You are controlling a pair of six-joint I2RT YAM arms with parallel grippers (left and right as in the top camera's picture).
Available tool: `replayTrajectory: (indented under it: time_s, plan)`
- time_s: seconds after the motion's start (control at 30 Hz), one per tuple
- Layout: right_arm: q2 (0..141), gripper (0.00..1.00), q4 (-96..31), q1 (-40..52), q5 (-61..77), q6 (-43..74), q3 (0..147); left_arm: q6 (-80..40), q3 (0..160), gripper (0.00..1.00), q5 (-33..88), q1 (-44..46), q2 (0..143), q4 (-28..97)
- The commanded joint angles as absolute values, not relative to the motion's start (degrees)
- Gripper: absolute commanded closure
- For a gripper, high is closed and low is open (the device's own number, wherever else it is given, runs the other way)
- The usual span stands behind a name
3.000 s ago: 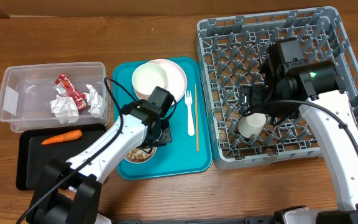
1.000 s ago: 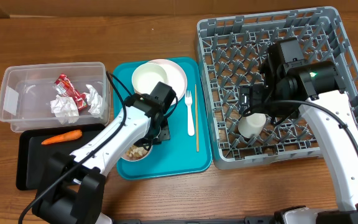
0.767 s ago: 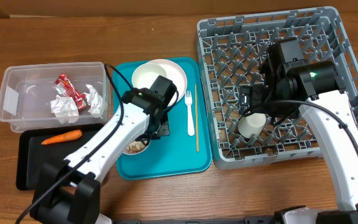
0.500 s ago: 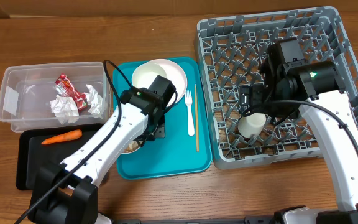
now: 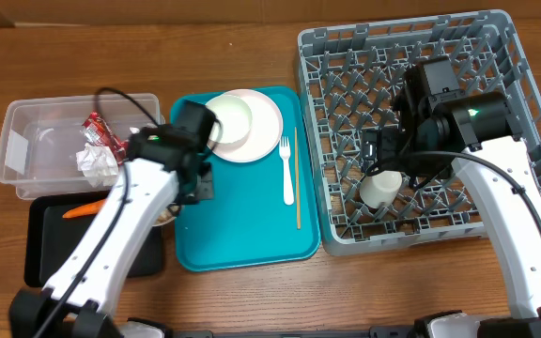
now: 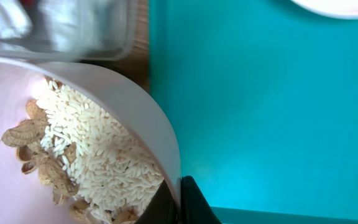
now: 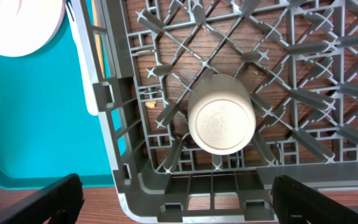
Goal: Sort waste into correct bins and load items into the dishwasher
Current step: 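Lift the pink bowl and carry it left over the black tray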
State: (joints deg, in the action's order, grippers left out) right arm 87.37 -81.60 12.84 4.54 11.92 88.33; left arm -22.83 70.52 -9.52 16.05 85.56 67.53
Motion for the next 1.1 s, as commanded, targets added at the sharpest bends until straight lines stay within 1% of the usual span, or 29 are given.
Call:
replayTrajectory:
  time_s: [0.0,0.07,0.33,0.53,0.77,0.93,1.07]
  plan:
    - [86.7,0.00,-81.3,13.0,4.8,11.6,89.5,-18.3,72.2,0.96,-10.4,12.1,82.1,66.7]
    - [86.7,0.00,-81.3,13.0,4.8,11.6,89.5,-18.0,72.2,0.96,-9.8,9.3,81.7,66.2]
    - [86.7,0.00,-81.3,13.0,4.8,11.6,89.5,-8.0,72.2,0.96,5.1,-2.9,81.7,65.8]
    - [86.7,0.00,-81.3,13.0,4.8,11.6,89.5,-3.6,72.2,0.96,13.2,-10.5,81.4,65.9]
    - [86.7,0.00,-81.3,13.0,4.8,11.6,89.5,6.2,72.0,0.96,33.1,-20.9,81.4,66.6]
    - [86.7,0.00,-81.3,13.0,4.8,11.6,89.5,10.7,70.3,0.96,37.9,-27.0,81.4,67.9]
    - [86.7,0.00,-81.3,13.0,4.8,11.6,89.5,17.1,66.9,0.96,47.1,-32.2,81.4,67.9]
